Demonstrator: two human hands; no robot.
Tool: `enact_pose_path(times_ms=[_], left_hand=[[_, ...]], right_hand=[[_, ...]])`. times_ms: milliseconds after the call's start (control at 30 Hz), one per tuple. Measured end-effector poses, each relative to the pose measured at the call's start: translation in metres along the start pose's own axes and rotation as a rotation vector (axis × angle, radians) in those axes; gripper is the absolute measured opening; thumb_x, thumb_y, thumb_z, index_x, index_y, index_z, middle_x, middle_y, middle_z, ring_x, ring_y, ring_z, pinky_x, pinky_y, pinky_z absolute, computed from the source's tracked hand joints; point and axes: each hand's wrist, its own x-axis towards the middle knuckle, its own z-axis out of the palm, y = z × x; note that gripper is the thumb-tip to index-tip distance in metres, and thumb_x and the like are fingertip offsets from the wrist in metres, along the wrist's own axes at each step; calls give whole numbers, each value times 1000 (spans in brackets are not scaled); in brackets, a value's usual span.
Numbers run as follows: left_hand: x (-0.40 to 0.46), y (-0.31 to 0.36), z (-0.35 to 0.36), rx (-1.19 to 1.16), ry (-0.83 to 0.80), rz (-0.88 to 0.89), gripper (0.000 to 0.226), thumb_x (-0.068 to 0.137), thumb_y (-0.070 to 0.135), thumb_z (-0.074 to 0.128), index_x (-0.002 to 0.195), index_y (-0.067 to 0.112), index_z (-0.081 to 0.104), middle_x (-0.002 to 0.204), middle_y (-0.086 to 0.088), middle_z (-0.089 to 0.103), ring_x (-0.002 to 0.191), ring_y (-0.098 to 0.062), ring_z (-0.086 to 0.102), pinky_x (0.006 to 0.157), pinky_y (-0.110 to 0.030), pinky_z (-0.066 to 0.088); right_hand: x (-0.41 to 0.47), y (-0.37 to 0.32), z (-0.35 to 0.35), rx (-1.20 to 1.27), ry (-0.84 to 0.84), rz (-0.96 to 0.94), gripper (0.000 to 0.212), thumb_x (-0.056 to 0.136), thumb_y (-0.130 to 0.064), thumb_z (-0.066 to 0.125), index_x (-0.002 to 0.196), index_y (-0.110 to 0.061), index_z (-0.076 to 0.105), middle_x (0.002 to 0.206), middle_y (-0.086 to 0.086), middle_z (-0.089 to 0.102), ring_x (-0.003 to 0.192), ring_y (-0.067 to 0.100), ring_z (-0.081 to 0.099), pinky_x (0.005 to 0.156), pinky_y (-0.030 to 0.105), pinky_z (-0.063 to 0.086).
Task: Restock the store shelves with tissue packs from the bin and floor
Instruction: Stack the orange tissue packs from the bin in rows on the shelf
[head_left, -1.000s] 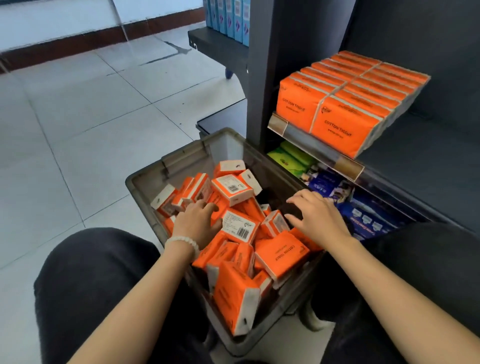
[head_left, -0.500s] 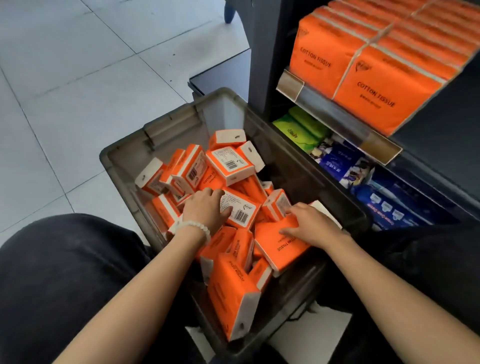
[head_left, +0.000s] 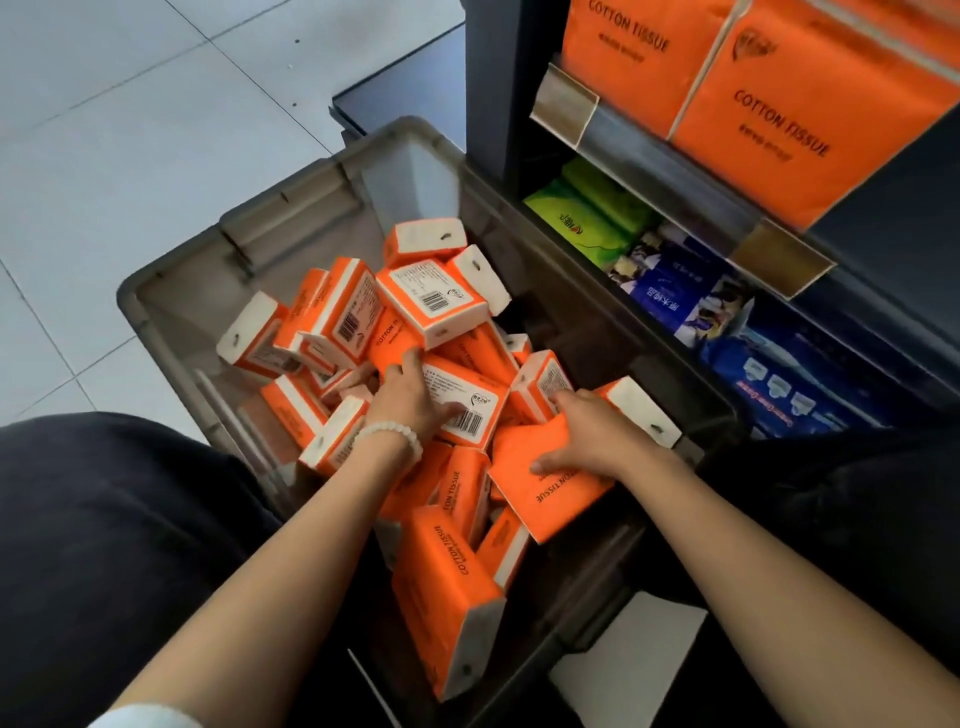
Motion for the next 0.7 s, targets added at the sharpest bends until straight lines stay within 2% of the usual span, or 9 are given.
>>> enact_pose_path(times_ms=[100,200,300,400,467,567,700], left_hand=[[-7,0,-2,-152,-12,-22,92,72,29,79,144,19,22,136,-15,36,125,-32,41,104,-42,35],[-13,-2,-3,-187,-27,-27,88,71,28,80,140,22,27,131,-14,46,120,-30,48,102,-44,42],[-23,1,-7,-219,-20,19,73,76,25,77,134,22,33,123,-10,59,113,-27,57,96,-44,47],[-36,7,-14,-272,5,77,64,80,26,73,131,25,35,121,-8,60,107,-25,61,90,-41,51],[-48,12,-17,-286,37,148,62,81,24,71,131,26,35,124,-8,58,110,-24,59,91,-40,51],[-63,20,-26,-260,108,264,59,82,23,70,131,27,38,129,-6,53,116,-24,54,93,-33,45],[-87,36,-49,-299,190,394,52,83,26,69,129,22,45,129,-5,53,117,-21,51,92,-30,43]], right_hand=[[-11,-4,-5,35,28,-26,103,65,-42,82,147,-18,25,146,7,32,130,25,40,104,38,36],[-23,-5,-10,57,64,-51,97,66,-39,82,146,-20,29,142,5,37,126,24,43,102,38,38],[-35,-6,-14,84,111,-90,83,69,-37,80,140,-19,40,133,4,43,120,23,48,101,36,41],[-45,-8,-17,82,158,-127,65,73,-35,78,129,-18,51,124,3,46,114,21,50,99,33,41],[-54,-10,-22,74,207,-152,58,73,-35,78,124,-19,55,120,3,48,112,20,50,97,31,40],[-72,-11,-37,123,371,-176,50,72,-32,78,118,-20,61,117,1,51,110,18,51,93,24,36],[-103,-5,-66,309,688,-167,49,71,-30,80,115,-20,62,119,1,54,113,17,50,95,27,37]])
